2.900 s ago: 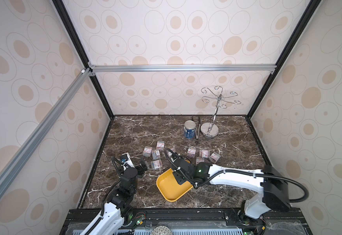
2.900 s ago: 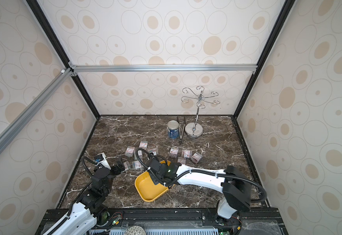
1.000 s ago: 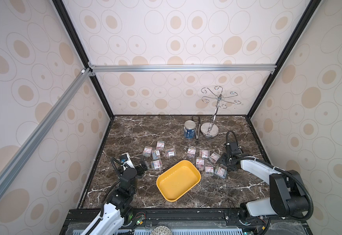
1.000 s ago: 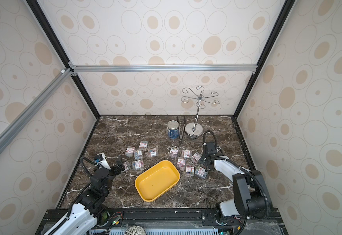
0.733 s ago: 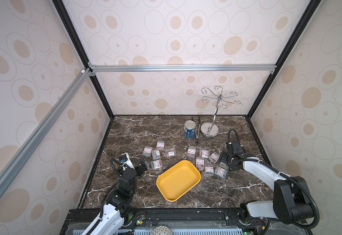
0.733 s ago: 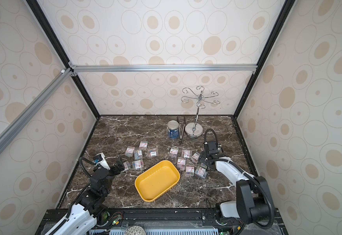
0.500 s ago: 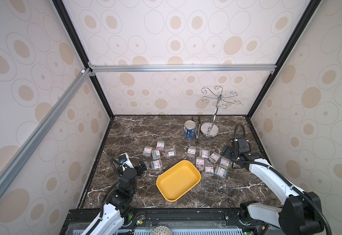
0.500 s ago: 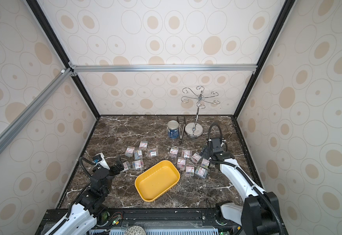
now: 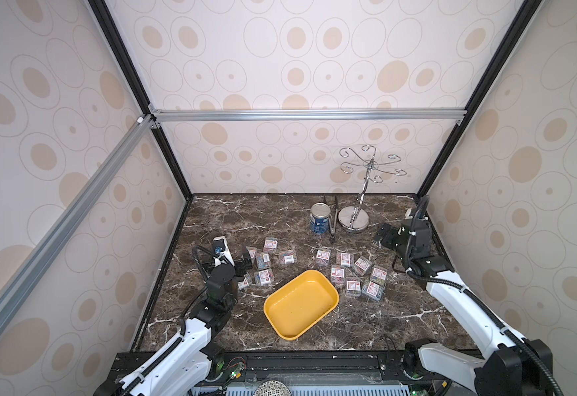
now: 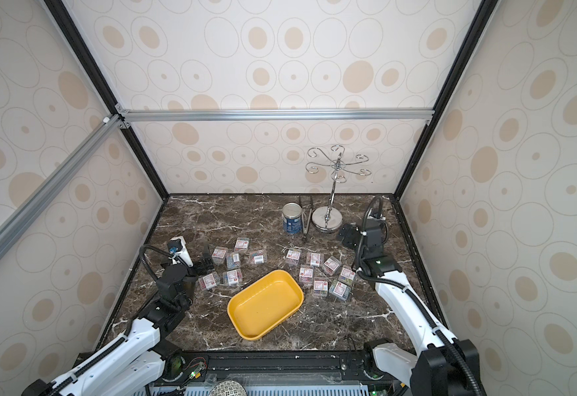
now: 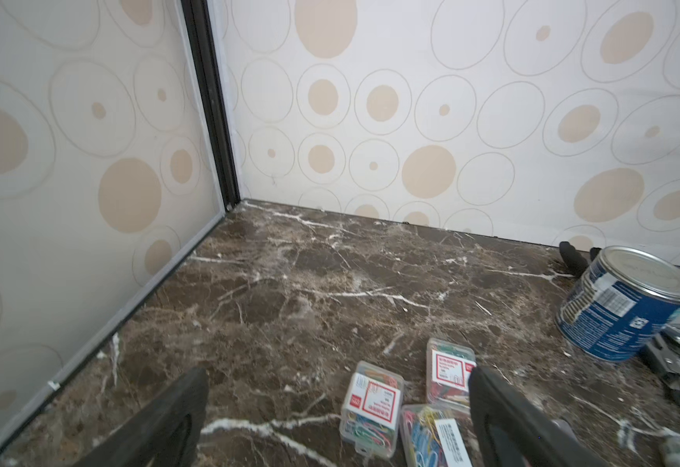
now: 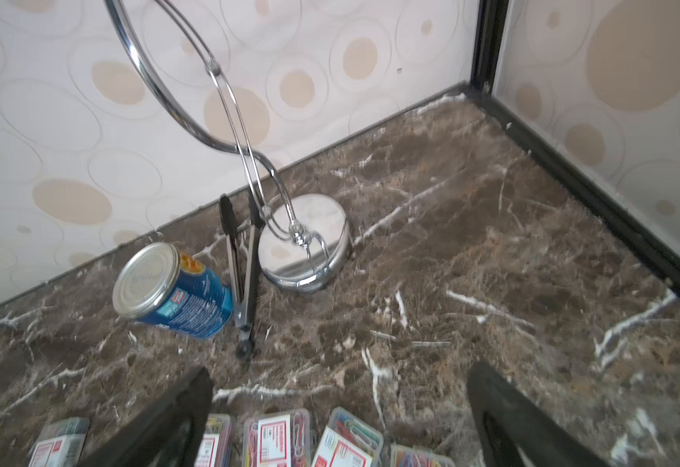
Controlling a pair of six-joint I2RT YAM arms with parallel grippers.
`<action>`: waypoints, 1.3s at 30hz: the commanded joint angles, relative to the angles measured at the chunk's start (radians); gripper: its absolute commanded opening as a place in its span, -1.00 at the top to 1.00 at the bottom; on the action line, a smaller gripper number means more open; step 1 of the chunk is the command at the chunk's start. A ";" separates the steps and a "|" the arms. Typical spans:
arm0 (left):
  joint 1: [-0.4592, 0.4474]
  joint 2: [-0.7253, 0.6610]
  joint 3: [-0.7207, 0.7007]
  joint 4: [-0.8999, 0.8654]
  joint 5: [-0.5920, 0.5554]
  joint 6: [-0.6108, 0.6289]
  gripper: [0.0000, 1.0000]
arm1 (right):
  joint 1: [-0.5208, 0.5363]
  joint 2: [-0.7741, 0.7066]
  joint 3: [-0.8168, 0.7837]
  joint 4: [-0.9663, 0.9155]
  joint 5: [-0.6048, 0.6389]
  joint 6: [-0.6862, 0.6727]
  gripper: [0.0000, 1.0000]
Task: Take the paper clips out of the storage box
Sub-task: Reset both arms
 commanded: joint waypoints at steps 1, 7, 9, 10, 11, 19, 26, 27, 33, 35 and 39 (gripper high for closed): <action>0.047 0.031 -0.055 0.303 0.027 0.154 -0.98 | -0.009 0.019 -0.186 0.412 0.223 -0.065 -0.99; 0.199 0.177 -0.111 0.368 0.005 0.101 -0.99 | -0.055 0.147 -0.274 0.576 0.249 -0.428 -0.99; 0.223 0.252 -0.152 0.438 -0.068 0.110 -0.99 | -0.085 0.181 -0.197 0.388 0.251 -0.402 -0.95; 0.227 0.293 -0.180 0.486 -0.104 0.124 -0.98 | -0.089 0.193 -0.193 0.361 0.250 -0.402 -0.94; 0.228 0.324 -0.208 0.542 -0.145 0.125 -0.96 | -0.090 0.202 -0.219 0.395 0.222 -0.424 -0.94; 0.238 0.380 -0.381 1.017 -0.047 0.195 -0.93 | -0.098 0.278 -0.335 0.646 -0.084 -0.515 -0.93; 0.235 0.745 -0.192 1.140 0.032 0.275 -0.95 | -0.155 0.307 -0.306 0.617 -0.319 -0.506 -0.96; 0.238 0.708 -0.178 1.052 0.050 0.252 -0.95 | -0.163 0.329 -0.303 0.630 -0.351 -0.512 -0.98; 0.293 0.700 -0.143 0.937 0.155 0.201 -1.00 | -0.169 0.426 -0.280 0.682 -0.300 -0.494 -0.98; 0.301 0.771 -0.145 1.022 0.198 0.219 -1.00 | -0.169 0.434 -0.306 0.732 -0.290 -0.491 -0.98; 0.303 0.763 -0.140 0.995 0.198 0.211 -1.00 | -0.168 0.436 -0.307 0.741 -0.294 -0.494 -0.98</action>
